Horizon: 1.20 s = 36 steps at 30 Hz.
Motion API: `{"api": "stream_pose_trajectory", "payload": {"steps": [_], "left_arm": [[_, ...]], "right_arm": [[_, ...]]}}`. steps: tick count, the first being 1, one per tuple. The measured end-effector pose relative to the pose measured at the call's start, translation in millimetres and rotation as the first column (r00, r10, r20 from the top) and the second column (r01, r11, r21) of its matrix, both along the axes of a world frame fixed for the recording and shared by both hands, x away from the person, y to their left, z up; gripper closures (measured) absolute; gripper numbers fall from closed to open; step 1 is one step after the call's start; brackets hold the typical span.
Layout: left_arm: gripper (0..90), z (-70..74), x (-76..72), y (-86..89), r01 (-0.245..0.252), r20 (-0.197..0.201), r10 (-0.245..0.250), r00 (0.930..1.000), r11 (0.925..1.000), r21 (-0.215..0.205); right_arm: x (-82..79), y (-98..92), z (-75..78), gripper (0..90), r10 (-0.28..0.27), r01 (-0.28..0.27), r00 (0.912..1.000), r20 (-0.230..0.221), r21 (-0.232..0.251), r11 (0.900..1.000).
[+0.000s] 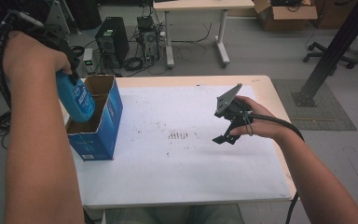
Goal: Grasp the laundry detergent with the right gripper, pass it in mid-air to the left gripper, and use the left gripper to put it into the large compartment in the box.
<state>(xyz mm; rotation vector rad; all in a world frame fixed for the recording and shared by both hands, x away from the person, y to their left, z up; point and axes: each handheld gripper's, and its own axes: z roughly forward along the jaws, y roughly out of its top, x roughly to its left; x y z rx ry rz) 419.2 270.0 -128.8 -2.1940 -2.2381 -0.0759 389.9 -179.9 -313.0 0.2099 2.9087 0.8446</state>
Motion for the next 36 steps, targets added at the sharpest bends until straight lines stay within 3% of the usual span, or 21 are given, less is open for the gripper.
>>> {"api": "stream_pose_trajectory", "payload": {"steps": [10,36], "left_arm": [[38.4,-32.1,4.7,-0.9,0.013,-0.029,-0.012,0.9995,0.9999,0.004],[38.4,-96.4,11.0,5.8,0.025,-0.08,-0.024,0.9965,0.9997,0.002]], "right_arm": [[-0.9,0.2,-2.7,2.9,0.006,-0.006,1.0,-0.003,0.004,1.0],[-1.7,-0.1,-5.0,3.0,0.008,-0.008,0.9999,-0.014,-0.009,1.0]]}}
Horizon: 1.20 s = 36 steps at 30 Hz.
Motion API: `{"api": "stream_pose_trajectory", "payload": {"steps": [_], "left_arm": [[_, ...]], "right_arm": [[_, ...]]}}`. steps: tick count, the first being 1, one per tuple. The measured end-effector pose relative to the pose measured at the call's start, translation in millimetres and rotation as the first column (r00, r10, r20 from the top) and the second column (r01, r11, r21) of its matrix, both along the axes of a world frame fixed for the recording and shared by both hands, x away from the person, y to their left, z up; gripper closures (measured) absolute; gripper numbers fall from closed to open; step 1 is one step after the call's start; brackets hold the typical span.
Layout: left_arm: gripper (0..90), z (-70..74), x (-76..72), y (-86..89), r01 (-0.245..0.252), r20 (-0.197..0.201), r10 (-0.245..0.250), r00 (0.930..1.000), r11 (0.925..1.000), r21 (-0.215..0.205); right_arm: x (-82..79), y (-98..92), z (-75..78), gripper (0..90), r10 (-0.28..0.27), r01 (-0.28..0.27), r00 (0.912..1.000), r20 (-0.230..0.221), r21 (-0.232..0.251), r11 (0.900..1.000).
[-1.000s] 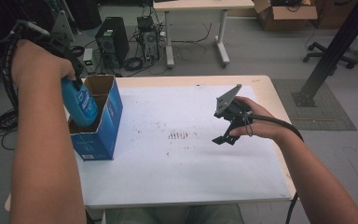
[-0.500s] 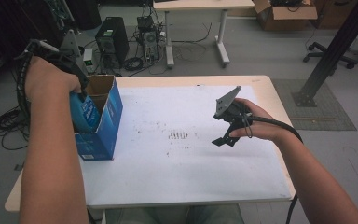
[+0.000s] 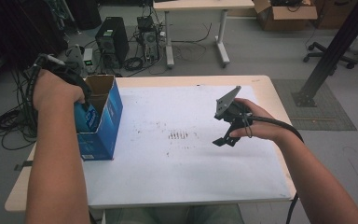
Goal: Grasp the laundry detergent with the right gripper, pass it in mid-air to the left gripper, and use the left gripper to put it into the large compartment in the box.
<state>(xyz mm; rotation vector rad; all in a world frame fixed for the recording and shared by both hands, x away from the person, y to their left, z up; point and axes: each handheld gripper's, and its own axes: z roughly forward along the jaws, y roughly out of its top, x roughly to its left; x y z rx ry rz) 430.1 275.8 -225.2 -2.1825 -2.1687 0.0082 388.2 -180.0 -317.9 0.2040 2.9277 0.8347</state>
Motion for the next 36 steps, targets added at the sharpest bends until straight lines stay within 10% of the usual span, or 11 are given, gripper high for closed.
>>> {"api": "stream_pose_trajectory", "payload": {"steps": [36], "left_arm": [[38.3,-49.2,4.3,-3.2,0.021,-0.032,-0.02,0.9993,0.9998,0.007]], "right_arm": [[0.1,-5.6,-2.5,2.9,-0.008,0.008,1.0,-0.003,0.01,1.0]]}}
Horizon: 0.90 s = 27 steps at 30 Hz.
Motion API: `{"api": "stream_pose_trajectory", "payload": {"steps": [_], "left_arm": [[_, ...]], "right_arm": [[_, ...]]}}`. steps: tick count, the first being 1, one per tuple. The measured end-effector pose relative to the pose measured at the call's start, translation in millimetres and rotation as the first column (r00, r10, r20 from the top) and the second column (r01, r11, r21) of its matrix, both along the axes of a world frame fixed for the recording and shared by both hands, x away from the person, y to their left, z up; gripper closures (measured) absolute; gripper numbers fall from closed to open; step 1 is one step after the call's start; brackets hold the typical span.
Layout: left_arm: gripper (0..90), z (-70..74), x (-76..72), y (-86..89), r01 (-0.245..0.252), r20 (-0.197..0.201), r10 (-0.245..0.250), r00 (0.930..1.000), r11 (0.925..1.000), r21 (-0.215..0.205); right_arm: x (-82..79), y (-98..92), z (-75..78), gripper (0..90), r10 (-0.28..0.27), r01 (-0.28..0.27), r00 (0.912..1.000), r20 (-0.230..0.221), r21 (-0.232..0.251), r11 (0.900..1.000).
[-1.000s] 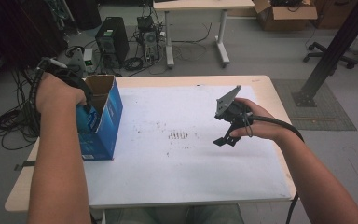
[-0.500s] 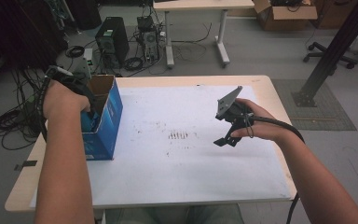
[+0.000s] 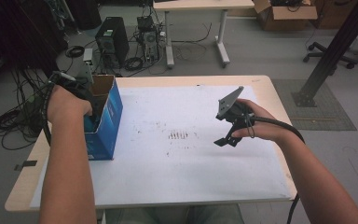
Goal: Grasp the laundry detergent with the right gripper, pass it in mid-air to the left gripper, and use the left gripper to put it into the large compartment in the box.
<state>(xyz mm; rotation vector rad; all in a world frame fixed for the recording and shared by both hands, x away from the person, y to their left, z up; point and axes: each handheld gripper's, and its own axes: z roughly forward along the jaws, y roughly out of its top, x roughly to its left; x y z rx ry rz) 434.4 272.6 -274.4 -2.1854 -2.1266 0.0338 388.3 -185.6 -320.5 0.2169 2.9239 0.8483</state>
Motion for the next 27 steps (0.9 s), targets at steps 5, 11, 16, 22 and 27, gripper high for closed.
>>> {"api": "stream_pose_trajectory", "payload": {"steps": [5,11,16,22,27], "left_arm": [[38.3,-1.9,0.3,-0.6,0.003,-0.001,-0.003,1.0,1.0,0.005],[38.3,-6.1,0.9,-2.1,0.005,-0.003,-0.005,1.0,1.0,0.008],[38.3,-10.2,1.4,-3.0,0.004,-0.013,-0.004,0.9999,1.0,0.001],[38.3,-15.9,1.2,-2.8,0.002,-0.008,-0.002,1.0,1.0,0.001],[38.2,-16.7,0.5,-2.4,-0.001,-0.004,0.001,1.0,1.0,0.0]], "right_arm": [[0.1,0.4,-1.1,2.9,-0.001,0.001,1.0,-0.001,0.004,1.0],[0.6,-0.9,-1.8,2.9,-0.002,0.002,1.0,-0.001,0.007,1.0],[0.8,-3.1,-1.8,2.9,-0.005,0.005,1.0,-0.003,0.01,1.0],[1.2,-5.1,-3.1,2.9,-0.007,0.007,1.0,-0.003,0.012,1.0],[1.4,-5.4,-4.0,2.9,-0.008,0.008,1.0,-0.005,0.013,1.0]]}}
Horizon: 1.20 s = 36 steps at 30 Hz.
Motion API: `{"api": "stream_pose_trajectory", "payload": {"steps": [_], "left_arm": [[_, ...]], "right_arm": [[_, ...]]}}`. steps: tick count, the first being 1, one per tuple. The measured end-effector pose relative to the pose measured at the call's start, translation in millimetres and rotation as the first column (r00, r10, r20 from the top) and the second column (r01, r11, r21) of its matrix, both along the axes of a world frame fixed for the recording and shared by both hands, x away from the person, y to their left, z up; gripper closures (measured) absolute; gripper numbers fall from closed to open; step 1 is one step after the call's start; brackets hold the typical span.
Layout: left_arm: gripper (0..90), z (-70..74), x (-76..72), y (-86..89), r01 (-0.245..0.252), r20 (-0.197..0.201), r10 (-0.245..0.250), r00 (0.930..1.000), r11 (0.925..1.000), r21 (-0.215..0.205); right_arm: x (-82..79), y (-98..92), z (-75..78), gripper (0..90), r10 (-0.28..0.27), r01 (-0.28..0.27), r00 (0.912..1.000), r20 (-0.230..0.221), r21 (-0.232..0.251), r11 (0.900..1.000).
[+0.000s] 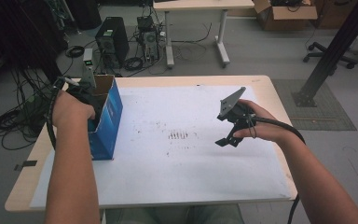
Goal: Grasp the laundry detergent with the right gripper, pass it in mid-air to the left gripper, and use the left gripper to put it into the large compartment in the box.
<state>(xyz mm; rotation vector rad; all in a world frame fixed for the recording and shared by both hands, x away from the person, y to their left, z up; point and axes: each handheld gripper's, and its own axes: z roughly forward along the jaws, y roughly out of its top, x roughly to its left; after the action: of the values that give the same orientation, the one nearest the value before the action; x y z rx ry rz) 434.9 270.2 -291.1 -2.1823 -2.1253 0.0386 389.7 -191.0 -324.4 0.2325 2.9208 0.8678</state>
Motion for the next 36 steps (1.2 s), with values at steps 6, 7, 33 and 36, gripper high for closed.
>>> {"api": "stream_pose_trajectory", "payload": {"steps": [6,7,33,36], "left_arm": [[38.2,0.2,-0.7,1.1,0.003,-0.001,-0.003,1.0,1.0,-0.005],[38.1,0.0,-0.9,1.2,0.003,0.005,-0.003,1.0,1.0,-0.005],[31.3,2.5,-2.1,-0.4,0.021,0.04,-0.02,0.999,0.9997,-0.011],[31.2,5.6,-2.7,-0.5,0.02,0.043,-0.019,0.9989,0.9997,-0.011]], "right_arm": [[0.2,0.6,0.5,2.9,0.001,-0.001,1.0,0.002,0.001,1.0],[0.2,0.5,0.8,2.9,0.001,-0.001,1.0,0.002,0.001,1.0],[-0.8,0.6,0.7,2.9,0.004,-0.004,1.0,0.001,0.009,1.0],[-0.9,-0.1,0.1,2.9,0.005,-0.005,1.0,0.002,0.012,1.0]]}}
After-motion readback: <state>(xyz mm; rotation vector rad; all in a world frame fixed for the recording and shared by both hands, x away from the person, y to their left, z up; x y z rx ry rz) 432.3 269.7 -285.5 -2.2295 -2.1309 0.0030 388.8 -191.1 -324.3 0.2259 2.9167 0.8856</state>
